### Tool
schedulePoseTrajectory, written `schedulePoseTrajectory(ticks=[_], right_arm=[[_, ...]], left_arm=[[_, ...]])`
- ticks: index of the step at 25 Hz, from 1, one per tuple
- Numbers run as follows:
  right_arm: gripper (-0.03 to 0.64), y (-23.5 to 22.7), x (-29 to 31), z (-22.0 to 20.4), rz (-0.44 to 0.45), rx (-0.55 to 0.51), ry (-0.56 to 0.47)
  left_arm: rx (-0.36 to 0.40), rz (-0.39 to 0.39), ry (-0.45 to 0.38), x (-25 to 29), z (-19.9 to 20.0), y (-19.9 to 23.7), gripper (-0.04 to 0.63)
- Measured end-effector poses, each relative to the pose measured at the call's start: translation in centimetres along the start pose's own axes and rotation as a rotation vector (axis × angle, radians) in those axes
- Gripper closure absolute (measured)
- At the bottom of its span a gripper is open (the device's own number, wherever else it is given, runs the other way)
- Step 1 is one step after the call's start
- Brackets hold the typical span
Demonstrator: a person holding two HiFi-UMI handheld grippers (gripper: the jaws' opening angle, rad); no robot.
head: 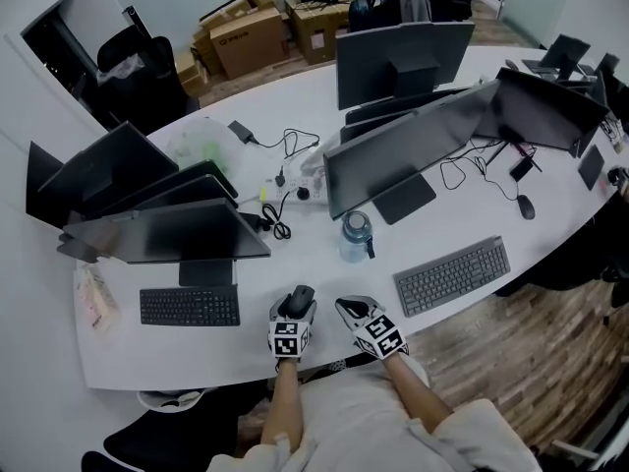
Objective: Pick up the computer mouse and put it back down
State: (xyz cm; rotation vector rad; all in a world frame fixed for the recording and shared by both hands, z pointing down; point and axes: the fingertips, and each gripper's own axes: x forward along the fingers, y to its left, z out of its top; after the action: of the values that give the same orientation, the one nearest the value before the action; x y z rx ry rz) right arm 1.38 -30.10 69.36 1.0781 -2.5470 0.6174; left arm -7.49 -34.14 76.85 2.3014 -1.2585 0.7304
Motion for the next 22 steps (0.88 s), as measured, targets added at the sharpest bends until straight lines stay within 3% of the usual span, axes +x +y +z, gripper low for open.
schedulePoseTrajectory(ticks=[22], right_arm=[[0.609,-2.5,0.8,-0.7,-0.024,0.022,0.047]], left_arm=[[-0.033,0.015,0.179,3.1,-4.0,1.1,0.291]])
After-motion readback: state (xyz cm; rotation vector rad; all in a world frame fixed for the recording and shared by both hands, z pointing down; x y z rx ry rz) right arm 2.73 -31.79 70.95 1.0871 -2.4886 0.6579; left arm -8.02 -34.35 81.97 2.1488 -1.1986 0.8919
